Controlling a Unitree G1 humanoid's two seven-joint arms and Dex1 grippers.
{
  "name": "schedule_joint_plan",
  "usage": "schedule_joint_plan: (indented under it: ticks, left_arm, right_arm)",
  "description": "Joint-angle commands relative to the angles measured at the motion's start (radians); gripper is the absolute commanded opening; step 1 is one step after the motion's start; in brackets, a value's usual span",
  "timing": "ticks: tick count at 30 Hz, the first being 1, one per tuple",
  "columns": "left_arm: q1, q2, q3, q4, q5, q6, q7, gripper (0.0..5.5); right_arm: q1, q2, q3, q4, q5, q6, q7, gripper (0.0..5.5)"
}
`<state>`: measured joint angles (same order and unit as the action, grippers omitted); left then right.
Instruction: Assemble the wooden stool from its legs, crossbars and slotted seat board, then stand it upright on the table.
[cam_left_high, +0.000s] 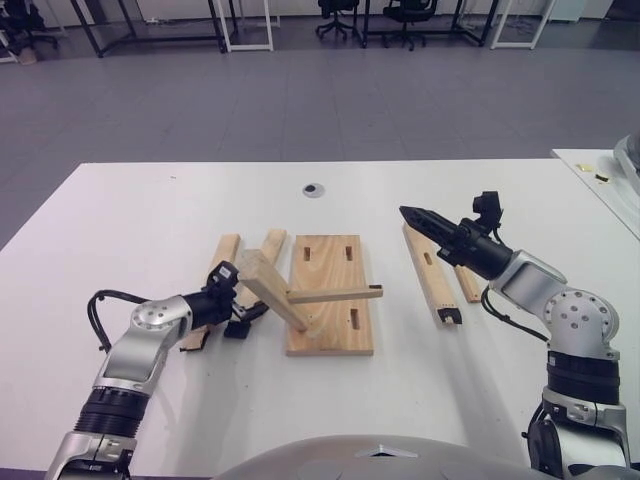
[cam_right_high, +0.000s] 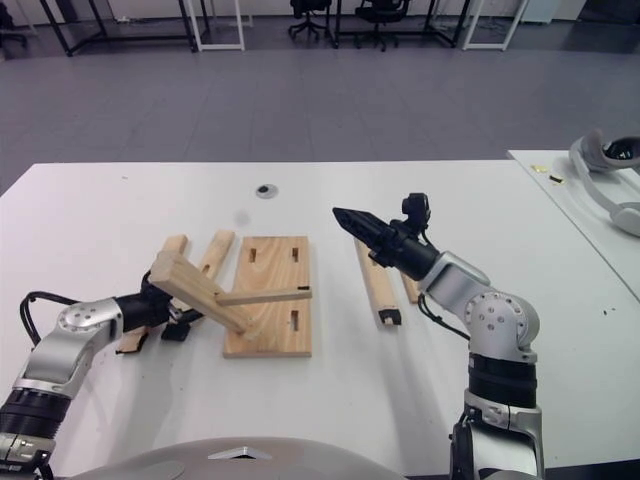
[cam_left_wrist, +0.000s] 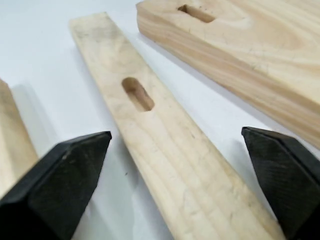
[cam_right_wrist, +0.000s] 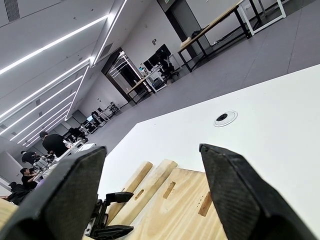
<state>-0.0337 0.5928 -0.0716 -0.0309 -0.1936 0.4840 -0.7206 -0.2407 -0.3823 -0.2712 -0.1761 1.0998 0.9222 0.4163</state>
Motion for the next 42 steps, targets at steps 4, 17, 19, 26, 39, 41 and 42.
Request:
schedule_joint_plan:
  ticks: [4,17,19,26,39,41,42]
  left_arm:
    - [0.05,0.063,-0.106,-0.092,0.123,0.218,0.093,4.02]
    - [-0.068,0.059,-0.067,0.069,0.118,0.222,0.134,2.23]
    - [-0.147,0.013,0.005,0.101,0.058,0.197,0.132,2.19]
    - [-0.495,-0.066,0.221,0.097,-0.207,0.173,0.049,2.19]
    - [-0.746,0.005,0.202,-0.047,-0.663,0.46,-0.369,2.19]
    - [-0.736,0.012,0.19,-0.081,-0.688,0.488,-0.382,2.19]
    - [-0.732,0.018,0.184,-0.092,-0.697,0.499,-0.388,2.19]
  right_arm:
    - [-0.013,0.019,-0.007,-0.008,-0.007,-0.009,-0.044,3.46]
    - [-0.018,0.044,-0.003,0.008,-0.048,-0.039,-0.062,3.46]
    - [-0.023,0.048,-0.006,0.015,-0.048,-0.039,-0.07,3.46]
    - [-0.095,0.046,-0.027,0.052,-0.035,-0.042,-0.077,3.46]
    - [-0.511,0.043,-0.066,0.076,0.368,0.053,-0.053,4.67]
    - [-0.514,0.046,-0.063,0.104,0.379,0.047,-0.077,4.7]
    - [-0.515,0.048,-0.063,0.111,0.384,0.043,-0.08,4.7]
